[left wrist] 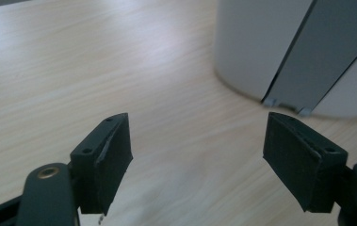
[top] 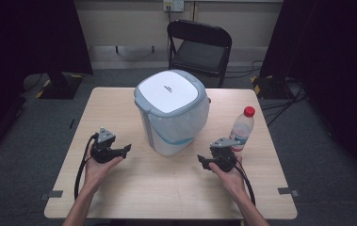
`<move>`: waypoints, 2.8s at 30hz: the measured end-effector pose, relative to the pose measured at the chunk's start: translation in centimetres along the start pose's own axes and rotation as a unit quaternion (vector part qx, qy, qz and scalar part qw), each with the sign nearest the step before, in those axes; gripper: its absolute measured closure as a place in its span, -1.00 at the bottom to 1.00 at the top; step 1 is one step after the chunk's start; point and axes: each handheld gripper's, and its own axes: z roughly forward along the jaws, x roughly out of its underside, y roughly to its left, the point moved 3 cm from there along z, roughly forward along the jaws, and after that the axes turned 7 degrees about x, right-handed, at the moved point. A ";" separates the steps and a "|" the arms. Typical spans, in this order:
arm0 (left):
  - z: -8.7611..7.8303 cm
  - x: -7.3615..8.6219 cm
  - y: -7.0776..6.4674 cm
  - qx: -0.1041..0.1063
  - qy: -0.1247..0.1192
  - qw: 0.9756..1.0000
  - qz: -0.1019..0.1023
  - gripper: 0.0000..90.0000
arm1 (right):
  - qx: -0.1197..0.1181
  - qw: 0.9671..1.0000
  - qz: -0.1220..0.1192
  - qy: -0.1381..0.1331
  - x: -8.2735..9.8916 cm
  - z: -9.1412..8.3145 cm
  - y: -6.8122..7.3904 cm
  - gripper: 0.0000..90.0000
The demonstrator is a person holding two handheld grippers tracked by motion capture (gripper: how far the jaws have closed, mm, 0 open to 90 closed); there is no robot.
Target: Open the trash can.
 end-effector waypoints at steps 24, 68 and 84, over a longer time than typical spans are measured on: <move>4.0 -4.1 -1.8 0.020 -0.027 0.999 0.012 -0.34 | -0.006 1.000 -0.007 -0.012 -2.2 2.3 0.3 -0.28; 3.0 -4.0 2.4 -0.009 -0.035 0.999 -0.010 -0.34 | 0.020 0.999 -0.012 -0.042 -7.1 6.9 -0.7 0.08; 5.4 -6.4 3.5 -0.022 -0.036 0.999 -0.016 -0.20 | 0.114 0.993 0.017 -0.004 -6.2 7.4 -3.1 0.04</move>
